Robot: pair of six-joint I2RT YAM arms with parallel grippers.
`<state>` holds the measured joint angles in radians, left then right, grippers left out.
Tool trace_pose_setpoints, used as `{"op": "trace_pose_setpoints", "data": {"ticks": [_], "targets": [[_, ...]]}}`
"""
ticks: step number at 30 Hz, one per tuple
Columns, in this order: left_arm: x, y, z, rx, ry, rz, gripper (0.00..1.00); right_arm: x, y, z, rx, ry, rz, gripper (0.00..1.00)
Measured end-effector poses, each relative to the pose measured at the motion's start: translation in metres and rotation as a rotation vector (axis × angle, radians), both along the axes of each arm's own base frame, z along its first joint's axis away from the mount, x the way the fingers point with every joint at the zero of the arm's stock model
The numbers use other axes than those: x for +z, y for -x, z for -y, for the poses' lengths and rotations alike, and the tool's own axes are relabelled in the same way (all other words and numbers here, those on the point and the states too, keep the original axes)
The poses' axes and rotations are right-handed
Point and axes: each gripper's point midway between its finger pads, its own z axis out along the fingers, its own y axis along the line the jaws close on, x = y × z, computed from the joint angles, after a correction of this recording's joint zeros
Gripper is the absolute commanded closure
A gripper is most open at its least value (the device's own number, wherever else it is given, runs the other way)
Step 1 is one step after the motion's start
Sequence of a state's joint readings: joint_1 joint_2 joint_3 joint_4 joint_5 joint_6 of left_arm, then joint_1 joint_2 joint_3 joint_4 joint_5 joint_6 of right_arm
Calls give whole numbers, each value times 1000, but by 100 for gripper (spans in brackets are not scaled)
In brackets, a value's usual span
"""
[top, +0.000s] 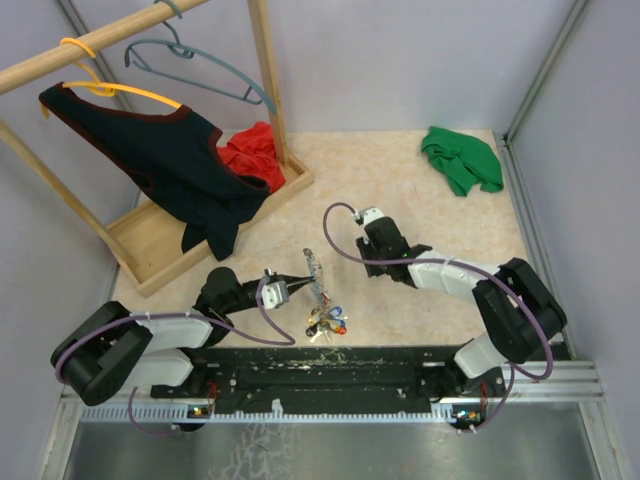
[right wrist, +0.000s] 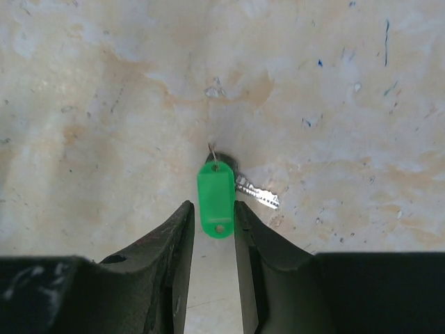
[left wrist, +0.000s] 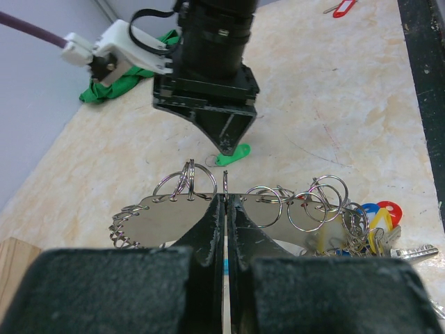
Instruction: Put the keys on the keyring
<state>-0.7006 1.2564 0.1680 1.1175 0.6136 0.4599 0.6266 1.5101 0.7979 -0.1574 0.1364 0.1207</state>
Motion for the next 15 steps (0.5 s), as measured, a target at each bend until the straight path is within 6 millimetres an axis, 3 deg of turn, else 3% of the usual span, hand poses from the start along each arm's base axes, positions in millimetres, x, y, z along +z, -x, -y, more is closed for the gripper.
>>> {"op": "trace_pose_setpoints", "data": {"ticks": [6,15], "targets": [[0,0,0,0,0,0,100,-22,7,6,-25,-52,75,73],[0,0,0,0,0,0,100,-9,-9,-3,-44,-124,219,76]]}}
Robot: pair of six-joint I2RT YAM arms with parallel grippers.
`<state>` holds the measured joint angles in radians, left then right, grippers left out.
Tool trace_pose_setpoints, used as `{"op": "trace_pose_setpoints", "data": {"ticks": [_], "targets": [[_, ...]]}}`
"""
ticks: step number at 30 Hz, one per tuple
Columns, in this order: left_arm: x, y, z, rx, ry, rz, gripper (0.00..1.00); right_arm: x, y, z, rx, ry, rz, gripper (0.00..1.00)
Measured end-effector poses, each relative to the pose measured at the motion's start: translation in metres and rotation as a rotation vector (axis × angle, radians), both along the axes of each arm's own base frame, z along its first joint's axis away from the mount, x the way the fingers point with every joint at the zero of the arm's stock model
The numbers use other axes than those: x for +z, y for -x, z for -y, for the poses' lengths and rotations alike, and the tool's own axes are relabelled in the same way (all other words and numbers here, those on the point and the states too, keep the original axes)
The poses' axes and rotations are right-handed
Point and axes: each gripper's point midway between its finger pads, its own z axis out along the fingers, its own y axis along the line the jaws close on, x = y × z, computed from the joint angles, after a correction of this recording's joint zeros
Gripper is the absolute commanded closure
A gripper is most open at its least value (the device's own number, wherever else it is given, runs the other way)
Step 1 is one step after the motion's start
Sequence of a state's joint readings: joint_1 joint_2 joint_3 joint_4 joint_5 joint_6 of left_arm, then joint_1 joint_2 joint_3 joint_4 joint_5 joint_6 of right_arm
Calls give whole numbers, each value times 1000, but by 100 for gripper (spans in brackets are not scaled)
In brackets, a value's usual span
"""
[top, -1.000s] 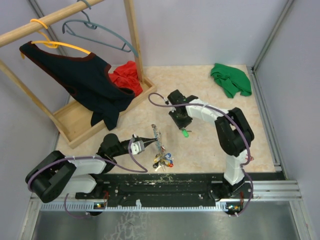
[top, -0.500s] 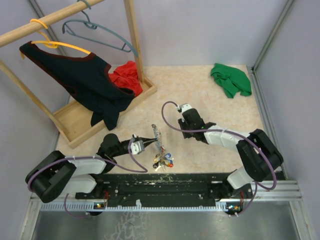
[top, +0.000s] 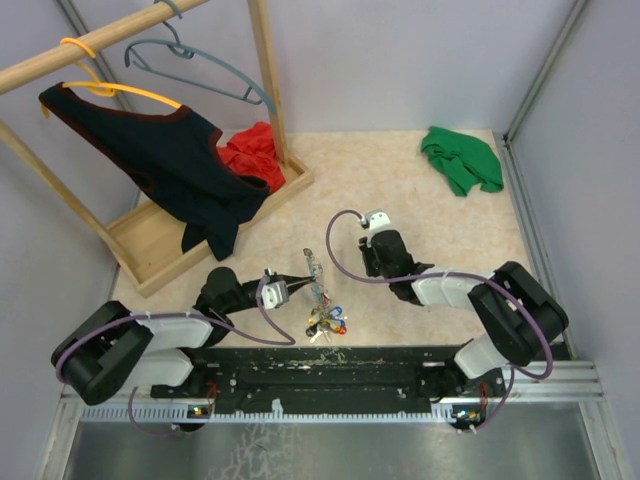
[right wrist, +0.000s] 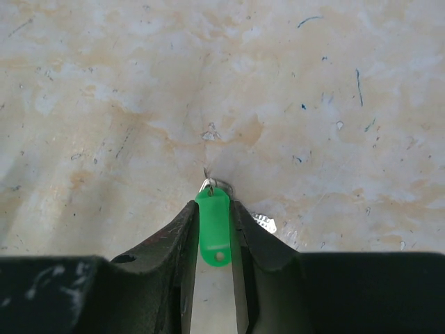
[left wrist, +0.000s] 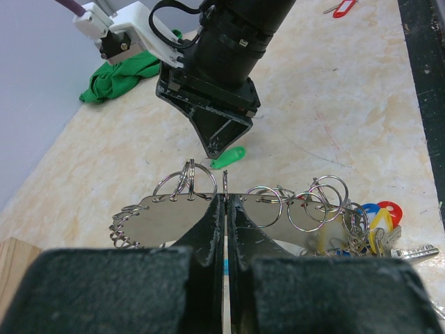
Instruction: Put the keys on the keyring
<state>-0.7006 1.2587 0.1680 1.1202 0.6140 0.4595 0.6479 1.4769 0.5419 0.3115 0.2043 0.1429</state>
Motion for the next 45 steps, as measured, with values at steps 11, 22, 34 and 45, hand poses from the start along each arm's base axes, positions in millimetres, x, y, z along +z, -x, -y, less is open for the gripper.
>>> {"op": "trace_pose_setpoints", "data": {"ticks": [11,22,34,45], "targets": [[0,0,0,0,0,0,100,8,-10,-3,-15,-23,52,84],[0,0,0,0,0,0,100,-9,-7,-1,-14,5,14,84],[0,0,0,-1,0,0,100,-9,-11,-4,-14,-1,24,82],[0,0,0,-3,0,-1,100,-8,-14,-6,-11,-1,33,84]]}}
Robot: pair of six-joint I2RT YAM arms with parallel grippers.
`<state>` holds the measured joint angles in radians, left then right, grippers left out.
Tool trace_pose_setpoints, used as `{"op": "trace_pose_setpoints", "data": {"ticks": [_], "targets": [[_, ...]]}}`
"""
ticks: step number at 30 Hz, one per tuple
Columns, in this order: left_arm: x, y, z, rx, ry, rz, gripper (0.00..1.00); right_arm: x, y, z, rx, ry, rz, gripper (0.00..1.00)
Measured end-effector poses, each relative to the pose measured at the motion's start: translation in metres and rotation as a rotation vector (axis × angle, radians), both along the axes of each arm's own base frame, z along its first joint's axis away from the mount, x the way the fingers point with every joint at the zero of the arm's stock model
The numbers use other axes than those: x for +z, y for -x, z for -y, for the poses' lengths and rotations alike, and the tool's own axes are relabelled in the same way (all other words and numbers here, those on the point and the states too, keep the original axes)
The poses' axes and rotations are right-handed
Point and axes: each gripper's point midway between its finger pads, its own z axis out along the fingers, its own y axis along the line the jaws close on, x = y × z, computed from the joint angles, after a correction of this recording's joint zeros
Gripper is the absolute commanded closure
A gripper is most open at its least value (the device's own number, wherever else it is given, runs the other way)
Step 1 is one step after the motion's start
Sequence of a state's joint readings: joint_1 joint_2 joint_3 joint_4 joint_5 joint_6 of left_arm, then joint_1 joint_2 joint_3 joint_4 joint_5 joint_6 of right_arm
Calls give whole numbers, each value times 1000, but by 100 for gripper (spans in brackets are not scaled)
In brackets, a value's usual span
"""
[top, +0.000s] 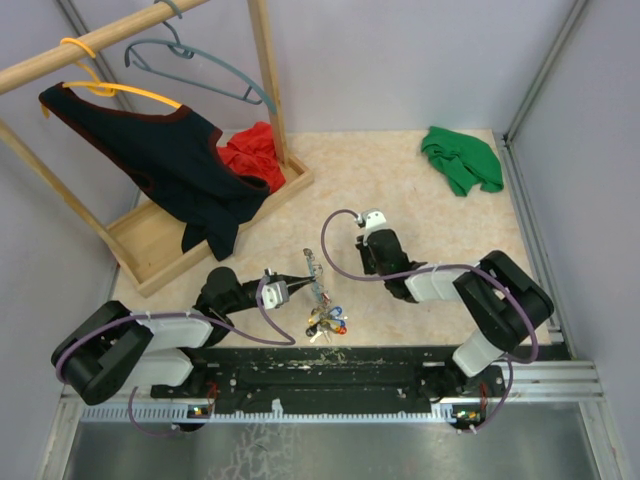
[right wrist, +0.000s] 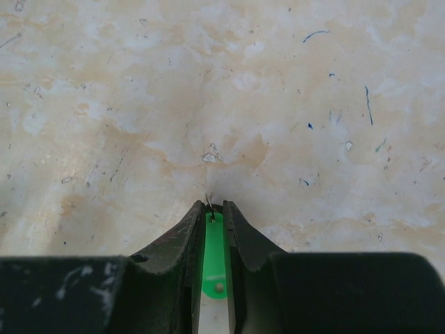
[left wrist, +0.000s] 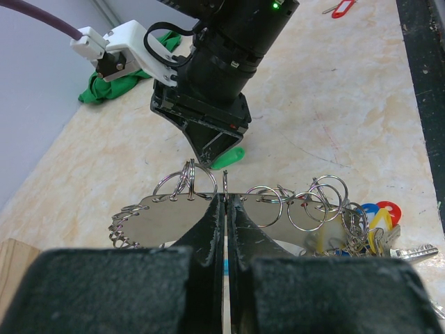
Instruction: Put the keys on the keyring
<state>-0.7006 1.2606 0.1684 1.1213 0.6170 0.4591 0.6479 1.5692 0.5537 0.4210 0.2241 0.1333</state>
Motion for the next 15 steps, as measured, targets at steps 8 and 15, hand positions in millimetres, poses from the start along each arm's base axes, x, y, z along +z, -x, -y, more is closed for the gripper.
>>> {"op": "trace_pose_setpoints", "data": {"ticks": [8,15], "targets": [[0,0,0,0,1,-3,100,-3,-1,-1,0,7,-5,88],[0,0,0,-1,3,-8,100,-4,-1,0,-1,10,-5,100]]}}
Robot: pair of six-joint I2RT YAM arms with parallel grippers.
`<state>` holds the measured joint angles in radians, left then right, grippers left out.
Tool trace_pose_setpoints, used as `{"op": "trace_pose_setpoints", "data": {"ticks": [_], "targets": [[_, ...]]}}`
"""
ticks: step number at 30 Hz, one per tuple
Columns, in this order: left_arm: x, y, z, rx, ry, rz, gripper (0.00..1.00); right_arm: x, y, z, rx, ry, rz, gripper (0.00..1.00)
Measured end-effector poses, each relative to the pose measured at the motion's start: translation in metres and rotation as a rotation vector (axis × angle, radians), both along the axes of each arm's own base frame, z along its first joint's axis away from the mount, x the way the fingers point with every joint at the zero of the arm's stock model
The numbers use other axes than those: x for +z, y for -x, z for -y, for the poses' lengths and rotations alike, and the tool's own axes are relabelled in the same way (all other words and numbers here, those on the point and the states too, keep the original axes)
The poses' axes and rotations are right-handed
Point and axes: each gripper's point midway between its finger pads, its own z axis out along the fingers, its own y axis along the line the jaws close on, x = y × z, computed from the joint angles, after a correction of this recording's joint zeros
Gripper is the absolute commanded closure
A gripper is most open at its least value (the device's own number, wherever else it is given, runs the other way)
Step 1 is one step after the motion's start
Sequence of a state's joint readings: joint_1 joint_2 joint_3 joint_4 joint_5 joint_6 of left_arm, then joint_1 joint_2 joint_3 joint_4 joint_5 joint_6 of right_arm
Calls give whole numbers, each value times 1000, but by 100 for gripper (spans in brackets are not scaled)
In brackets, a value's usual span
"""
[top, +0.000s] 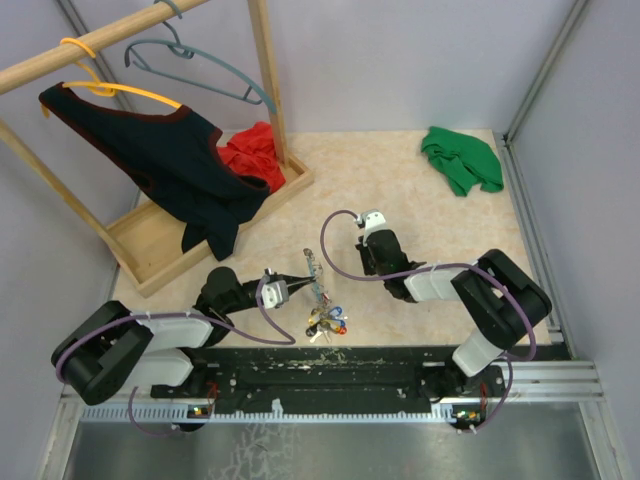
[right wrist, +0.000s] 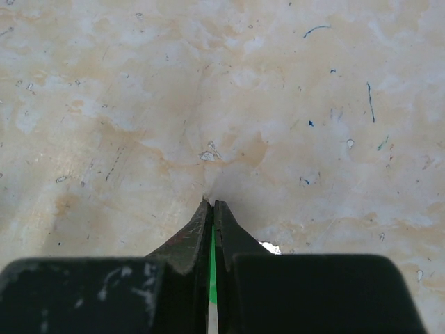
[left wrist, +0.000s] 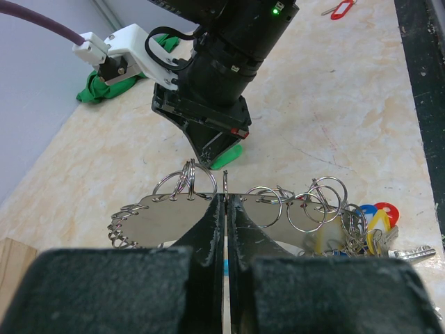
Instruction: Put the keys on the keyring
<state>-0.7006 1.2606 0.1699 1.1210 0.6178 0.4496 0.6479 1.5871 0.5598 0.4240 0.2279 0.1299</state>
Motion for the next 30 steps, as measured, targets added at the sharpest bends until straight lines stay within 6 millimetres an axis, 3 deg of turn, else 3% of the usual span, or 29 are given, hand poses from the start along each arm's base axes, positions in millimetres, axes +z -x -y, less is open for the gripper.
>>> {"op": "trace_pose_setpoints", "data": {"ticks": [6,12,21,30], "targets": [[0,0,0,-1,2,-6,100,1,1,0,14,20,-11,100],[0,0,1,-1,8,-28,100,11,16,6,75,66,-44,100],[4,-3,0,7,27,-61,100,82,25,-18,280,21,33,100],[8,-13,-8,0,68,-91,100,122,61,-45,568,-25,-1,100]]}}
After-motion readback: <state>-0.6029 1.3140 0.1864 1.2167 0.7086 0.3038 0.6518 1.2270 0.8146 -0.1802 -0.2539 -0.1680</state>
